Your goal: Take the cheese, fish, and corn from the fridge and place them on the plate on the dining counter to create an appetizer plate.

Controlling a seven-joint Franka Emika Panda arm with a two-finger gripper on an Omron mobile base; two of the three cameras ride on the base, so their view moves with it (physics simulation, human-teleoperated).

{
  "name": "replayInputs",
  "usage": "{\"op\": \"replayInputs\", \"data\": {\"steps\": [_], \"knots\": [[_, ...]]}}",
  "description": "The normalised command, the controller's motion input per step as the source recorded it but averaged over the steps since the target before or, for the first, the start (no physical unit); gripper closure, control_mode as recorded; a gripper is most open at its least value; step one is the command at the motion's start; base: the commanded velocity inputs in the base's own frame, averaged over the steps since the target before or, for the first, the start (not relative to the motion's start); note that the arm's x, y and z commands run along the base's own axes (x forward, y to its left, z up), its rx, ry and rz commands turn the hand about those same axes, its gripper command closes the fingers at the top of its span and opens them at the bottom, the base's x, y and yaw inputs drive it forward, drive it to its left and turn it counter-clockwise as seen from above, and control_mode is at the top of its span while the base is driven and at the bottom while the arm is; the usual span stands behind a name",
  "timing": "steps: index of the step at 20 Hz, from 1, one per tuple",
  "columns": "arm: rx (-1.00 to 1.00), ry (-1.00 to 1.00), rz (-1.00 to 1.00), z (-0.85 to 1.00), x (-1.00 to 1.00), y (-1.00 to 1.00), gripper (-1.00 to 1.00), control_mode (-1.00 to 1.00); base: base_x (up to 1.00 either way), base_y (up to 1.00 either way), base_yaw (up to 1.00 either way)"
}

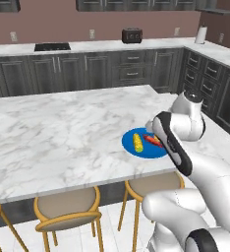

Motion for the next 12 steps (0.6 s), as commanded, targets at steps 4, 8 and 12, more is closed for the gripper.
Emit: {"op": "replayInputs", "data": {"steps": [4, 8, 12], "knots": [[0.00, -0.01, 0.01, 0.56, -0.97, -0.69, -1.00, -1.00, 0.00, 0.00, 0.00], [0.00, -0.06, 0.00, 0.35, -0.90, -0.78, -1.00, -1.00, 0.00, 0.00, 0.00], [0.00, -0.06, 0.00, 0.36, -0.73, -0.69, -1.00, -1.00, 0.00, 0.00, 0.00]]}}
